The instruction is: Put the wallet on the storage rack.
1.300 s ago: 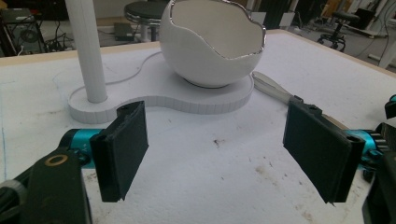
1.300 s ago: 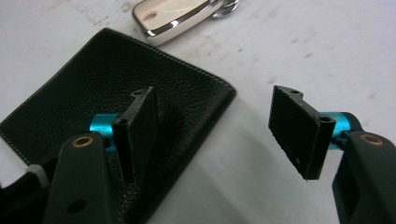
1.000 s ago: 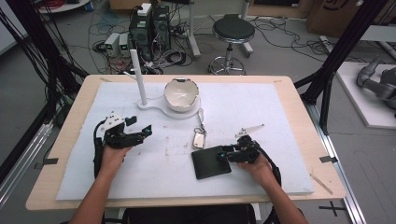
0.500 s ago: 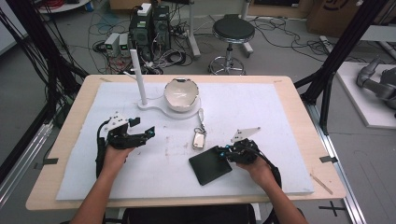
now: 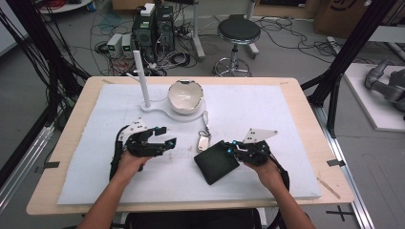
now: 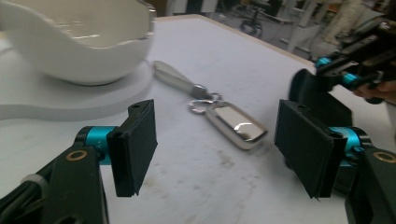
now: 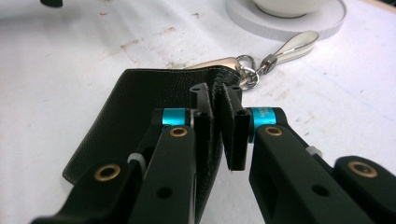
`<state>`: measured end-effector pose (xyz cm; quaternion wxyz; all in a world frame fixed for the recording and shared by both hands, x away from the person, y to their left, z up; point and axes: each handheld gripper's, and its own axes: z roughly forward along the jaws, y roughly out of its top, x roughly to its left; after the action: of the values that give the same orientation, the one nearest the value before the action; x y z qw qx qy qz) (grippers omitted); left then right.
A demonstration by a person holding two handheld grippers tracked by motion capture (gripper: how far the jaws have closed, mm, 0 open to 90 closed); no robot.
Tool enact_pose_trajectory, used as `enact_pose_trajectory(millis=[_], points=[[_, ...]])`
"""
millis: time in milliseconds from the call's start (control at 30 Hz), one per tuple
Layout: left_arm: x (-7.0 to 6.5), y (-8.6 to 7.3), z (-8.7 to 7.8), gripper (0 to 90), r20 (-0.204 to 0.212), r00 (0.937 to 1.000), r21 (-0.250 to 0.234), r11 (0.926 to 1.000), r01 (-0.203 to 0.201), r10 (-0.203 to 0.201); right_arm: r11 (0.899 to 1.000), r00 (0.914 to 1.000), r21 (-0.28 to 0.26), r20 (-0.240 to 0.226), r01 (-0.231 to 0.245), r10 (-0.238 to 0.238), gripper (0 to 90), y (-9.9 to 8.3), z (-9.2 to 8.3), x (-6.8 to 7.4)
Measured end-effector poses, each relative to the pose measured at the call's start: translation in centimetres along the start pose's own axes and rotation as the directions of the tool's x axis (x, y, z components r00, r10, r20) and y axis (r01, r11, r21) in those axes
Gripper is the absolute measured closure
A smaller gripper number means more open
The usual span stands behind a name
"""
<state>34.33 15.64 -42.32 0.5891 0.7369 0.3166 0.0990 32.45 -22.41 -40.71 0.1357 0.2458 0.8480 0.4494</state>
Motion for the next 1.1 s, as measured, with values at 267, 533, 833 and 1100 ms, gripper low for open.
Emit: enact_pose_trajectory(millis=[267, 533, 833, 1100], points=[[-2.5, -0.1, 4.5, 29.7, 0.148, 0.9877, 0.134, 0.9884, -0.071, 0.05, 1.0, 0.9997, -0.014, 0.004, 0.023, -0.023, 85.1, 0.2, 0.0, 0.2], [-3.1, -0.5, 6.7, 34.8, 0.249, 0.9686, 0.226, 0.9727, -0.053, -0.005, 0.999, 0.9993, -0.025, 0.003, 0.037, -0.037, 85.1, 0.4, 0.0, 0.3], [-2.9, -1.3, 8.1, 35.4, 0.308, 0.9476, 0.321, 0.9471, -0.017, -0.087, 0.998, 0.9987, -0.032, -0.003, 0.05, -0.05, 85.1, 0.6, 0.0, 0.4], [-3.2, -1.3, 8.1, 60.4, 0.331, 0.942, 0.32, 0.9458, -0.056, -0.056, 0.998, 0.9989, -0.032, -0.008, 0.047, -0.047, 84.8, 0.5, 0.1, 0.3]])
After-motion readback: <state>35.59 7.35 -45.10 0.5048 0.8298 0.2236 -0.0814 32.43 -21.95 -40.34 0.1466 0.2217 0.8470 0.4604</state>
